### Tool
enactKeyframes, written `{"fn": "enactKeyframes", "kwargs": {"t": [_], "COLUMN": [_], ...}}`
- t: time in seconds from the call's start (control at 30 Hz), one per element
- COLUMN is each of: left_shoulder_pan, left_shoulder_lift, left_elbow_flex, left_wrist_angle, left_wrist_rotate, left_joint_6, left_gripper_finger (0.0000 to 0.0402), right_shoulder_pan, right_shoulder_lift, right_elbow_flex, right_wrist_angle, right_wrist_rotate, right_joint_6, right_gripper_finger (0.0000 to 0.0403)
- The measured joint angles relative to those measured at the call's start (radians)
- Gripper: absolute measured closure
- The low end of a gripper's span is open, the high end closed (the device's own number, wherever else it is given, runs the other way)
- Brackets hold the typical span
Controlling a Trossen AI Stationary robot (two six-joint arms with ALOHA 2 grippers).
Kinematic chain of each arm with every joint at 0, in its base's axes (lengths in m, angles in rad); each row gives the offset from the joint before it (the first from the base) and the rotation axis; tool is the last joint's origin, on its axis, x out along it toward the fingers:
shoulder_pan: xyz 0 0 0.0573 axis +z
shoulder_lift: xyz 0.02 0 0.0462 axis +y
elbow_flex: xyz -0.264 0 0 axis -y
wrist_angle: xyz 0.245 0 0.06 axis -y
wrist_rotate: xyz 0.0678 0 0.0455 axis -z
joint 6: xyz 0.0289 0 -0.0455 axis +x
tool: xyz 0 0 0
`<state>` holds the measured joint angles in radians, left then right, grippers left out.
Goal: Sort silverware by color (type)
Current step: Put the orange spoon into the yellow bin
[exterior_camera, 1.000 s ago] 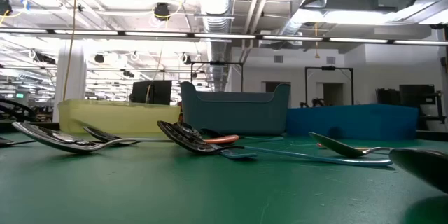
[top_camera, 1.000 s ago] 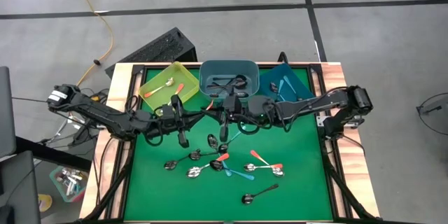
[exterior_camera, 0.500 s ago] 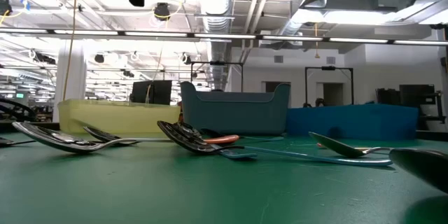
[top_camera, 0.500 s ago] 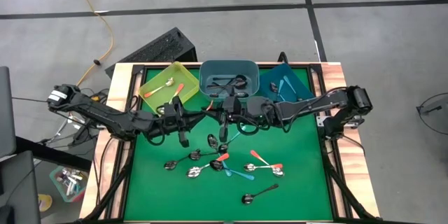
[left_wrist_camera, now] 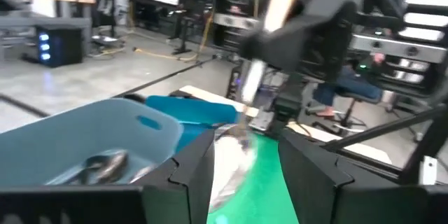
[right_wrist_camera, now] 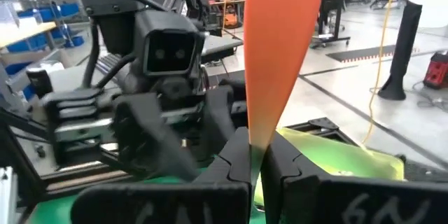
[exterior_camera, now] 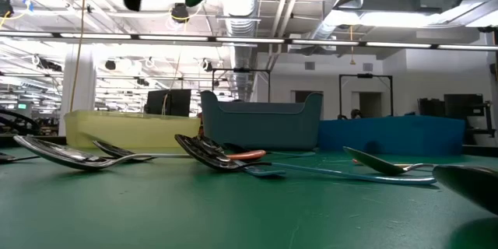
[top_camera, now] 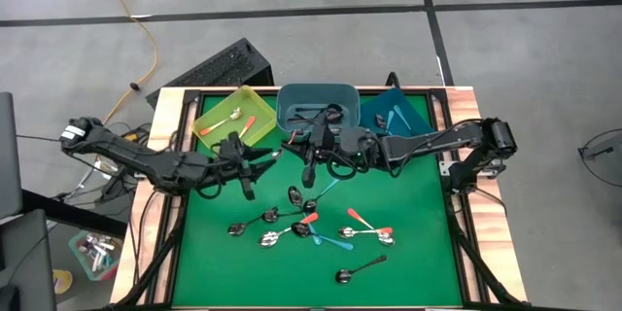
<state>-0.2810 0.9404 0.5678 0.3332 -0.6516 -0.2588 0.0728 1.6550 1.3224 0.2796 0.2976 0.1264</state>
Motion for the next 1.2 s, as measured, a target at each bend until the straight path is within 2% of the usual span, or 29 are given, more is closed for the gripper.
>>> {"fn": "enactKeyframes", "kwargs": {"t": [0.27,0.43,0.57,0.87,1.2], "left_shoulder_pan": [0.0,0.001,0.001,0.001,0.001], "left_shoulder_lift": [-0.26,-0.413,-0.511,-0.65,-0.695], "left_elbow_flex": [0.0,0.0,0.0,0.0,-0.001], "left_wrist_angle": [-0.215,-0.261,-0.295,-0.45,-0.528], "left_wrist_rotate": [-0.023,-0.023,-0.023,-0.045,-0.067], "left_joint_6": [-0.016,0.004,0.032,0.049,0.056], "left_gripper_finger": [0.0259,0.0258,0.0258,0.0258,0.0258], "right_shoulder_pan": [-0.072,-0.128,-0.163,-0.218,-0.265], "right_shoulder_lift": [0.061,0.153,0.249,0.51,0.811], "right_elbow_flex": [0.0,0.004,0.062,0.389,0.815], "right_wrist_angle": [0.042,0.18,0.208,0.173,0.016], "right_wrist_rotate": [-0.006,-0.065,-0.096,-0.207,-0.25], "right_joint_6": [0.124,0.213,0.264,0.268,0.266], "right_gripper_finger": [0.0386,0.0386,0.0386,0.0386,0.0386]}}
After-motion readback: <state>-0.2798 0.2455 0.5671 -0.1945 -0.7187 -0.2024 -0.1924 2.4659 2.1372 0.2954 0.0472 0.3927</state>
